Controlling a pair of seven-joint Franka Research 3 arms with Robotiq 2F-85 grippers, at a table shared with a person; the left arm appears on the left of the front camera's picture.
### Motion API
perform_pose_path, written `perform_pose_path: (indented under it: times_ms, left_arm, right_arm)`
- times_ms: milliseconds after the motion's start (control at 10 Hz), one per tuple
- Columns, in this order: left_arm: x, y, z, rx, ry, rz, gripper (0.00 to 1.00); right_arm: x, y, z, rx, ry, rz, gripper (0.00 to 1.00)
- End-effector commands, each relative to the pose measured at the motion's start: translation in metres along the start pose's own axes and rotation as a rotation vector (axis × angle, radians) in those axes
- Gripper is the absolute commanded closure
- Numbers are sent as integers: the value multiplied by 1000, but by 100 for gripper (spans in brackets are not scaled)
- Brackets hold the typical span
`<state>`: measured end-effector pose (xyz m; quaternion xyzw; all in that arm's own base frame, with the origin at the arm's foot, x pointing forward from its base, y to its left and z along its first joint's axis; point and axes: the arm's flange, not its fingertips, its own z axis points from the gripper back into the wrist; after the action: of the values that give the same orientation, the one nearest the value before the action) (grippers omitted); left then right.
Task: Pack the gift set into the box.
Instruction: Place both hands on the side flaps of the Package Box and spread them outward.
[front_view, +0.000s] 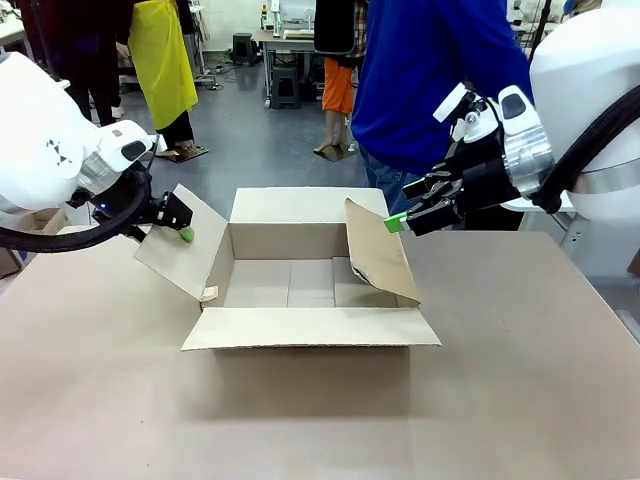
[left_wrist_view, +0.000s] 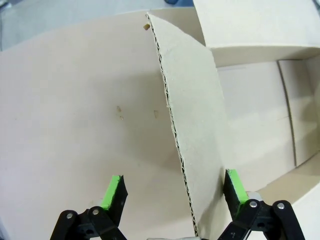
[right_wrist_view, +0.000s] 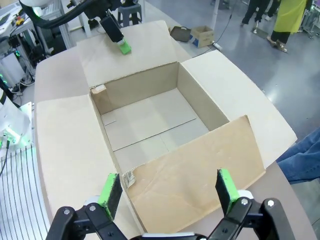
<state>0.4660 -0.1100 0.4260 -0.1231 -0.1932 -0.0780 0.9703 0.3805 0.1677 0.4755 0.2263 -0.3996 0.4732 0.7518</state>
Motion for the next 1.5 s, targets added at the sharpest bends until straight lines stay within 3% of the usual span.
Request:
perform_pose_path:
  times_ms: [0,100,300,500,900,1000,1100,1200,1400]
  left_arm:
    - [0,-9,4,44,1,9,0]
    - [0,-9,4,44,1,9,0]
    - [0,-9,4,44,1,9,0]
    - [0,-9,4,44,1,9,0]
    - [0,-9,4,44,1,9,0]
    - [0,-9,4,44,1,9,0]
    - [0,-9,4,44,1,9,0]
    - [0,-9,4,44,1,9,0]
    - [0,-9,4,44,1,9,0]
  right_arm:
    - [0,0,0,0,0,0,0]
    - [34,0,-21,10,200,18,0]
    - [103,6,-67,29,480,-118,0]
    - [134,24,-93,-30,723,-205,0]
    - [146,44,-104,-314,839,-268,0]
    - [141,40,-104,-441,825,-175,0]
    - [142,57,-82,-315,812,-233,0]
    - [146,55,-89,-371,823,-211,0]
    - [139,63,-128,-559,977,-342,0]
